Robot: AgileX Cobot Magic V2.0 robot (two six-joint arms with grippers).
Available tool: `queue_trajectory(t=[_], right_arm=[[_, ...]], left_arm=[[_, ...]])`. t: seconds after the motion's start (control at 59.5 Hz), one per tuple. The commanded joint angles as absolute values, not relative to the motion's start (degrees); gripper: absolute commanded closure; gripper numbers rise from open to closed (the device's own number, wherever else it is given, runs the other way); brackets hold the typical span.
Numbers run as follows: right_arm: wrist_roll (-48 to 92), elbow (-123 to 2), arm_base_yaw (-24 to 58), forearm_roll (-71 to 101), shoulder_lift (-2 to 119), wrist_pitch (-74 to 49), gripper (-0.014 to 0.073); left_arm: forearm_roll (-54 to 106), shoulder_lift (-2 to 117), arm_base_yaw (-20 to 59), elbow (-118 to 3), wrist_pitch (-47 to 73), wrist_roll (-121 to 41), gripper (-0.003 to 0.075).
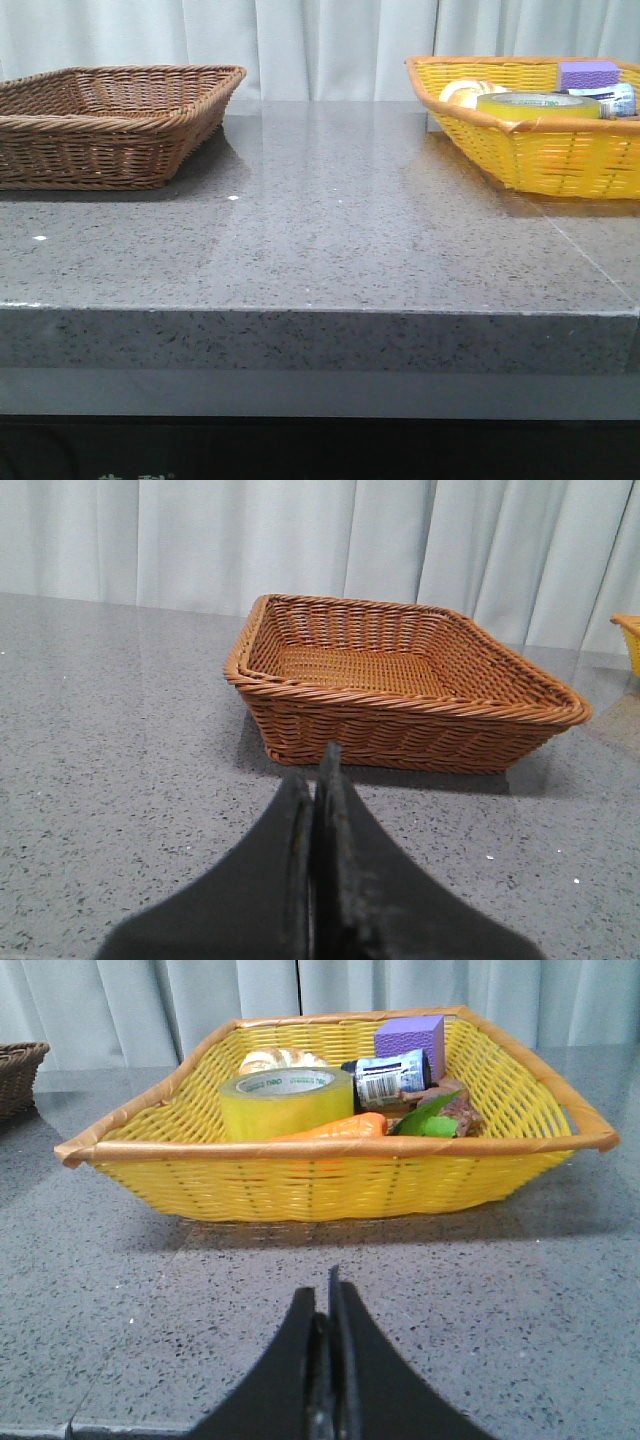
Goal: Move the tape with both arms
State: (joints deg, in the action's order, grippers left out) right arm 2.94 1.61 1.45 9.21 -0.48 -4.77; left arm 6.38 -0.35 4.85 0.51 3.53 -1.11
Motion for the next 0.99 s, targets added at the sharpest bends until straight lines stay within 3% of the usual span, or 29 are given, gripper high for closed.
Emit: queue_trajectory(t=[0.0, 0.723, 0.975], right_arm=[[3.43, 0.08, 1.71, 9.22, -2.13, 0.00, 0.0660], [3.43, 0.08, 1.71, 9.22, -2.13, 1.81, 0.0660], [3.43, -4.05, 1.71, 9.36, -2.08, 3.49, 0.0660]], left_arm=[[7.00, -1.43, 4.65, 2.76, -1.13, -0.66, 0.0740], [5.39, -1.43, 4.65, 2.76, -1.63, -1.38, 0.0740], [5.92, -1.31, 4.65, 0.37, -7.24, -1.38, 0.0740]])
